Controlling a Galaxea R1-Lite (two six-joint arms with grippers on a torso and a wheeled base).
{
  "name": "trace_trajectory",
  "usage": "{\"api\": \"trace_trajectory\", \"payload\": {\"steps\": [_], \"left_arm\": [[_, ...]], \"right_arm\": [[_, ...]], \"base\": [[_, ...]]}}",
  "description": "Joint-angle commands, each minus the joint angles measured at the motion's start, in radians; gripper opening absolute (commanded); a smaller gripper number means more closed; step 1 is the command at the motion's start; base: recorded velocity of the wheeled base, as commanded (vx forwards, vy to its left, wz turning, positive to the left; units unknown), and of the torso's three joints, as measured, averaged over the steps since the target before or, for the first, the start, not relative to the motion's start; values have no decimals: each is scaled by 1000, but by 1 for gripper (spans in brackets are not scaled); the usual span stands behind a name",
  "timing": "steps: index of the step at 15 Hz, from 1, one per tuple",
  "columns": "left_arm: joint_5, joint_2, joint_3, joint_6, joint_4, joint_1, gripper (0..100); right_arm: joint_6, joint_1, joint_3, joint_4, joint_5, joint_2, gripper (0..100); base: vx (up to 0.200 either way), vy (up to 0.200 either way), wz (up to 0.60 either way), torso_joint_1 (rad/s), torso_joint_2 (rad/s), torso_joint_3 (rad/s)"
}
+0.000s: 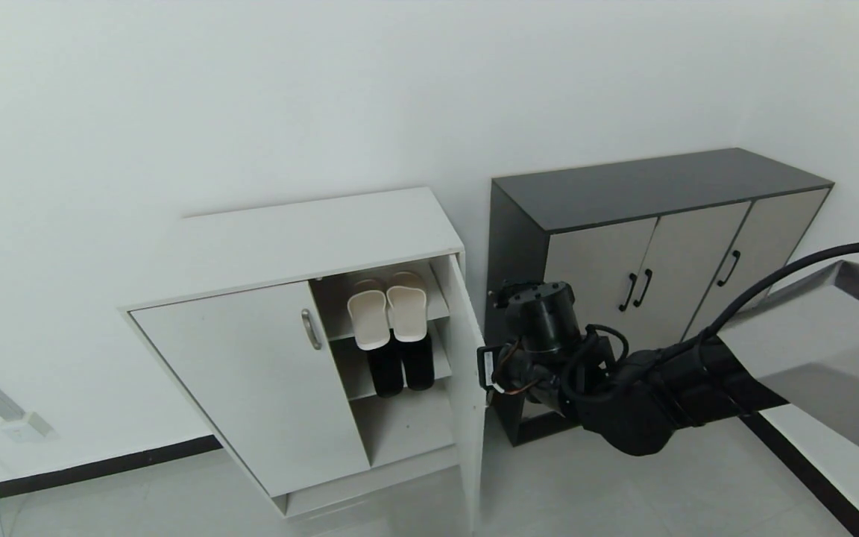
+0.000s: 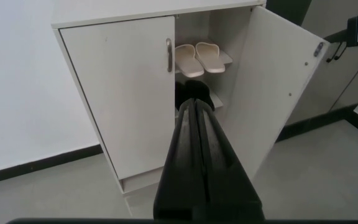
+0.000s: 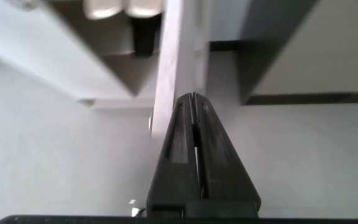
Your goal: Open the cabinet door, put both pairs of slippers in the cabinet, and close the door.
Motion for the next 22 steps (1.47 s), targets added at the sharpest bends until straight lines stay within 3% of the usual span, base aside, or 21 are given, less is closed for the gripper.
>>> {"api": "trace_trajectory", "payload": {"steps": [1, 7, 16, 22], "left_arm": [[0, 1, 0, 0, 0, 0, 0], [0, 1, 0, 0, 0, 0, 0], [0, 1, 0, 0, 0, 0, 0], [0, 1, 0, -2, 0, 0, 0]], "right_arm": [[6, 21, 28, -3, 19, -43, 0], [-6, 26, 48, -9, 28, -55, 0], [-4, 30, 50, -15, 30, -52, 0], [-49, 18, 70, -69, 20, -49, 0]], "base": [[0, 0, 0, 0, 0, 0], [0, 0, 0, 0, 0, 0], [0, 0, 600, 2, 2, 2], [0, 0, 0, 0, 0, 0]]}}
